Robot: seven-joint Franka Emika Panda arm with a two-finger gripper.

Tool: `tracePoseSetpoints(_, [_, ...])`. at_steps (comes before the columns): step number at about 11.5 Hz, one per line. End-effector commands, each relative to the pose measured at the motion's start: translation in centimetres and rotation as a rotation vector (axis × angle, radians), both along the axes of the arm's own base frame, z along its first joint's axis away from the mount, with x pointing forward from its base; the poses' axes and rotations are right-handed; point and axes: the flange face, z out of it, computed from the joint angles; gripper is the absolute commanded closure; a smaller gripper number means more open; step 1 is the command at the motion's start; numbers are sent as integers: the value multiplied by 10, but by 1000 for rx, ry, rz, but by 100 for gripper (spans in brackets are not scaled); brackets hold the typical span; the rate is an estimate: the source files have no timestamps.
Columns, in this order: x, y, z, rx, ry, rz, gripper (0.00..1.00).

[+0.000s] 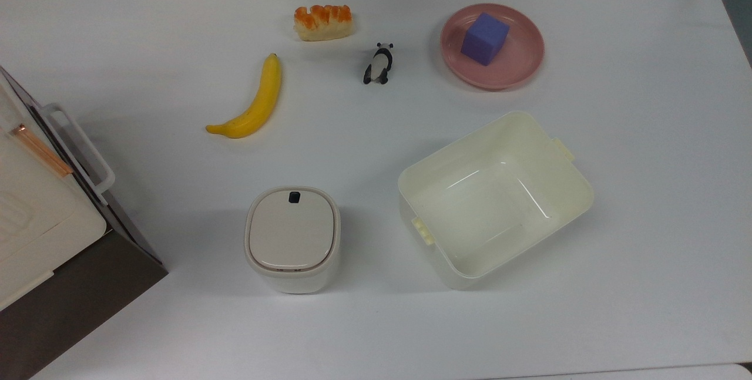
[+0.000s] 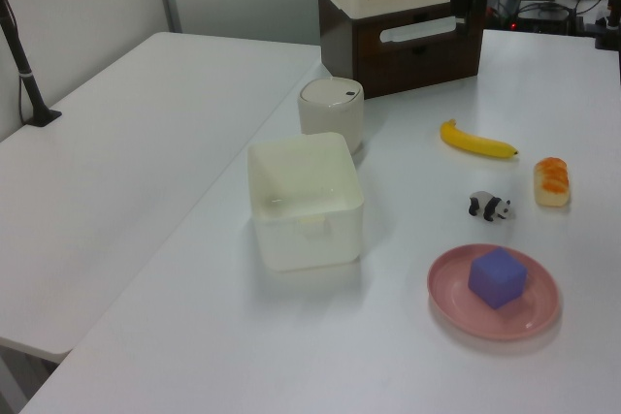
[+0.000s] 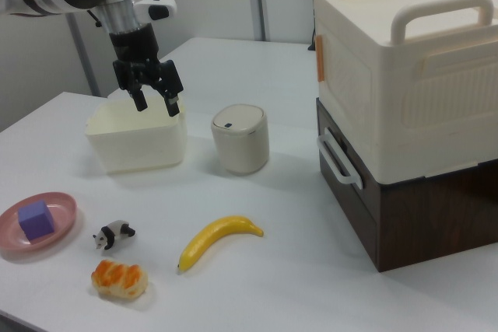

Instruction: Slide the drawer open

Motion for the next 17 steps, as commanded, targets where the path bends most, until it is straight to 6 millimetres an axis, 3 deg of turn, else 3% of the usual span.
tracePoseSetpoints(1, [-4,0,3,18,8,17,0])
tracePoseSetpoints(12, [-3,0,7,26,-1,22,0])
tracePoseSetpoints(17, [7,16,-15,59,39,90,0])
